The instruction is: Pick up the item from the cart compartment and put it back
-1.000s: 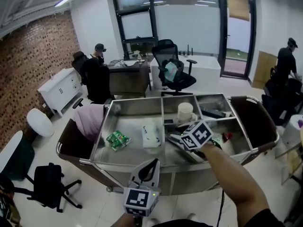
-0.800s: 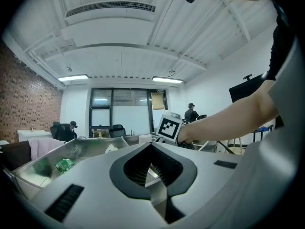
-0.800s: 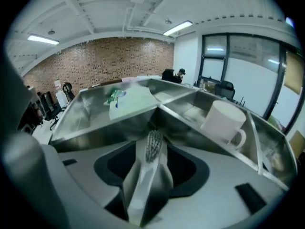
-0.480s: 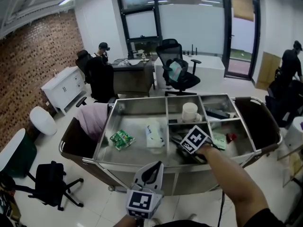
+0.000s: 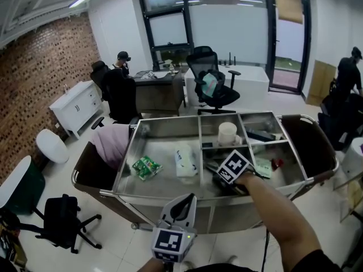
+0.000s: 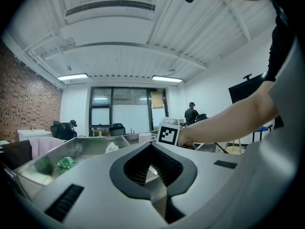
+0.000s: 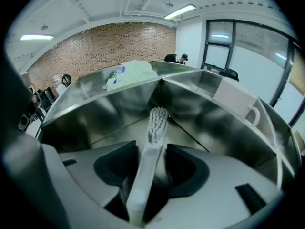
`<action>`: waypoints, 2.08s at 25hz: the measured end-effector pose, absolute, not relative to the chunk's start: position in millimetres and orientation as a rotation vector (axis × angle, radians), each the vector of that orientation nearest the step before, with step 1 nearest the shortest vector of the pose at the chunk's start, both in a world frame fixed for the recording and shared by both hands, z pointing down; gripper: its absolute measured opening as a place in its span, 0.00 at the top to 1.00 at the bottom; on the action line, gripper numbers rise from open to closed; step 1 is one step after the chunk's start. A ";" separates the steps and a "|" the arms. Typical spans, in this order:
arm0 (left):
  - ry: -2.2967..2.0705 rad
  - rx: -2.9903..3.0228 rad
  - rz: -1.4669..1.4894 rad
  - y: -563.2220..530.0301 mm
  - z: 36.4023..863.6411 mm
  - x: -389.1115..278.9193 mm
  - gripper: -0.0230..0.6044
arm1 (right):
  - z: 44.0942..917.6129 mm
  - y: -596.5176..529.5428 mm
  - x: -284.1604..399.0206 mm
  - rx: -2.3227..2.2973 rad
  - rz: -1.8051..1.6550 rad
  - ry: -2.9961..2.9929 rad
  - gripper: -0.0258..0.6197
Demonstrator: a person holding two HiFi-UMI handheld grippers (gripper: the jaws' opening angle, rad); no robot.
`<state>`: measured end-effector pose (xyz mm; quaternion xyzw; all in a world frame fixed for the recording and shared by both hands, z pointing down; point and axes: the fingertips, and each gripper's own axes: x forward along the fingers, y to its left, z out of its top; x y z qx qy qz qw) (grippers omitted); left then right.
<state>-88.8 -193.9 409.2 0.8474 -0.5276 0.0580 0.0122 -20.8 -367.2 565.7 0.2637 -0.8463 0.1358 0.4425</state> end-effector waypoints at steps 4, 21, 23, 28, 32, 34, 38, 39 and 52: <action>-1.649 2.648 0.179 -193.1 414.3 -91.3 0.96 | 564.9 -365.5 -21.6 0.649 0.332 -2.098 0.61; -1.658 2.646 0.189 -188.1 415.0 -93.8 0.96 | 532.5 -373.1 -19.0 0.736 0.396 -2.235 0.75; -1.662 2.635 0.181 -188.4 414.2 -94.1 0.96 | 517.4 -374.2 -16.8 0.761 0.400 -2.276 0.76; -1.661 2.654 0.181 -189.0 414.3 -88.9 0.96 | 487.4 -375.9 -7.7 0.826 0.387 -2.341 0.76; -1.636 2.667 0.190 -186.2 412.1 -82.3 0.96 | 446.6 -366.9 -5.3 0.876 0.347 -2.455 0.76; -1.630 2.675 0.177 -185.9 412.3 -81.2 0.96 | 417.2 -356.1 -5.3 0.896 0.300 -2.537 0.76; -1.631 2.671 0.174 -183.7 410.6 -81.5 0.96 | 354.6 -322.7 -1.6 0.933 0.167 -2.683 0.76; -1.631 2.676 0.182 -183.1 410.9 -81.4 0.96 | 342.1 -312.9 1.0 0.944 0.140 -2.709 0.76; -1.615 2.702 0.210 -177.7 410.3 -73.6 0.96 | 306.7 -213.4 43.0 1.067 0.004 -2.796 0.76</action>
